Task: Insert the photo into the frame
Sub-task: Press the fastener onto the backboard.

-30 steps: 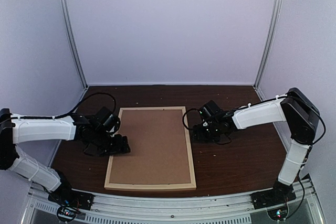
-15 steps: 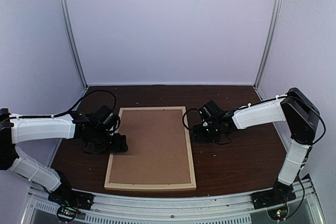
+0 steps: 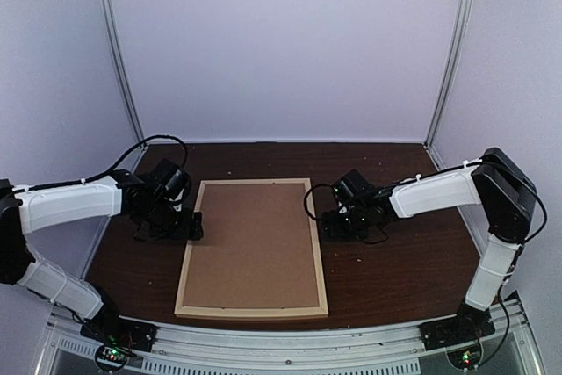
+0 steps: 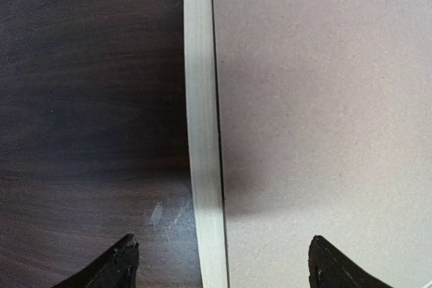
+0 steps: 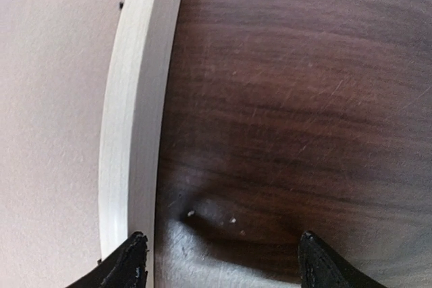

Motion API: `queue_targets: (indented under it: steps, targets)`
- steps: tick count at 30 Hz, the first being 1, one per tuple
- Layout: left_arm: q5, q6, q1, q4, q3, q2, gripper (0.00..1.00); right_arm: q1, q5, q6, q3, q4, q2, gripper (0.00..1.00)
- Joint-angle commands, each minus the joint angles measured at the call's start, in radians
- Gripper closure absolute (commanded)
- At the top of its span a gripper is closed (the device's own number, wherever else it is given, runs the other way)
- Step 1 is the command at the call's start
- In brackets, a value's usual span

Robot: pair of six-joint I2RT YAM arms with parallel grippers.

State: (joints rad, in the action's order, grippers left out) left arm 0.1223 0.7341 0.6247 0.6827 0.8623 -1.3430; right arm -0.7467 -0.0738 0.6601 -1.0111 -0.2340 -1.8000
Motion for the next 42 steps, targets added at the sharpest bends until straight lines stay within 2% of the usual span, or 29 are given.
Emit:
queue_targets:
  steps: [1, 5, 18, 29, 34, 42]
  targets:
    - [-0.083, -0.070, -0.048, -0.001, 0.019, -0.046, 0.12, -0.034, -0.073, -0.015, 0.044, -0.070, 0.020, 0.23]
    - [-0.185, -0.085, -0.083, -0.024, 0.003, -0.076, 0.12, -0.049, -0.087, -0.030, 0.046, -0.061, 0.031, 0.23]
    - [-0.377, -0.070, -0.115, -0.123, -0.059, -0.122, 0.12, -0.074, -0.098, -0.016, 0.045, -0.063, 0.028, 0.23]
    - [-0.572, 0.007, -0.112, -0.281, -0.155, -0.100, 0.13, -0.063, -0.038, -0.018, 0.013, -0.162, 0.075, 0.22]
    - [-0.586, 0.031, -0.070, -0.305, -0.168, -0.063, 0.13, -0.028, -0.016, -0.044, 0.001, -0.216, 0.102, 0.21]
    - [-0.554, 0.038, 0.069, -0.285, -0.102, -0.084, 0.13, 0.041, 0.004, -0.088, -0.021, -0.283, 0.128, 0.21]
